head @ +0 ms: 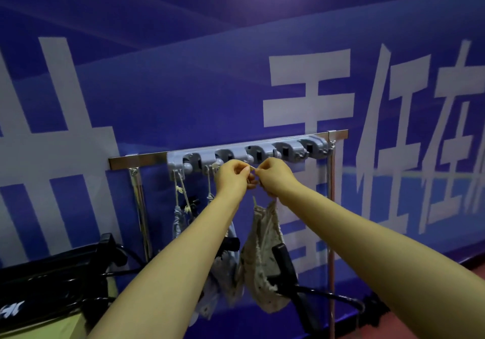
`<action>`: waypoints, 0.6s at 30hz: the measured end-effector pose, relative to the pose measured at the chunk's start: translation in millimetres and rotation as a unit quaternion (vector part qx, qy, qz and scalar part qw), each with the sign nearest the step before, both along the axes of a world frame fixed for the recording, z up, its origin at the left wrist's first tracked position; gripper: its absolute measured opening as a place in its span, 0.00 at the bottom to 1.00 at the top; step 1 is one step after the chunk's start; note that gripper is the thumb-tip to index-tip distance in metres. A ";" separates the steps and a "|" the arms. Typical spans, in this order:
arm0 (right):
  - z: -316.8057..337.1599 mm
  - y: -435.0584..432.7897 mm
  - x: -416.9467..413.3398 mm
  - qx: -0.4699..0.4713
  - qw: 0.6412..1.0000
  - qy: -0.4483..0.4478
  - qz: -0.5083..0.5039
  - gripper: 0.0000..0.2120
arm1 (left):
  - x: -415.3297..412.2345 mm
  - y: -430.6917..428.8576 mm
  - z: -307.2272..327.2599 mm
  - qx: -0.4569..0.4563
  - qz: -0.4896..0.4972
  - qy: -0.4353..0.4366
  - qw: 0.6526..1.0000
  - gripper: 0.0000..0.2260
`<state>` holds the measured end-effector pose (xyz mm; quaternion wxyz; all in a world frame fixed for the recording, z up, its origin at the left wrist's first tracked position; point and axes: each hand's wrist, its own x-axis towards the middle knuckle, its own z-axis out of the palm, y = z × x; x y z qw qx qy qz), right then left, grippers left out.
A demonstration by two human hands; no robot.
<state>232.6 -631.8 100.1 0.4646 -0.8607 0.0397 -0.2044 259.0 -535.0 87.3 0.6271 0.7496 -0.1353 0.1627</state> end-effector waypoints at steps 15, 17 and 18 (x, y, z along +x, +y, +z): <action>-24.2 24.3 44.7 0.062 0.987 -0.121 -0.083 0.05 | 42.2 0.9 0.2 0.089 0.141 -0.052 0.985 0.06; -34.8 24.2 47.3 0.075 0.989 -0.109 -0.072 0.05 | 43.5 -0.4 -7.6 0.107 0.140 -0.037 0.984 0.06; -39.5 25.7 47.5 0.063 0.990 -0.105 -0.069 0.05 | 42.3 -0.1 -10.5 0.116 0.138 -0.034 0.983 0.07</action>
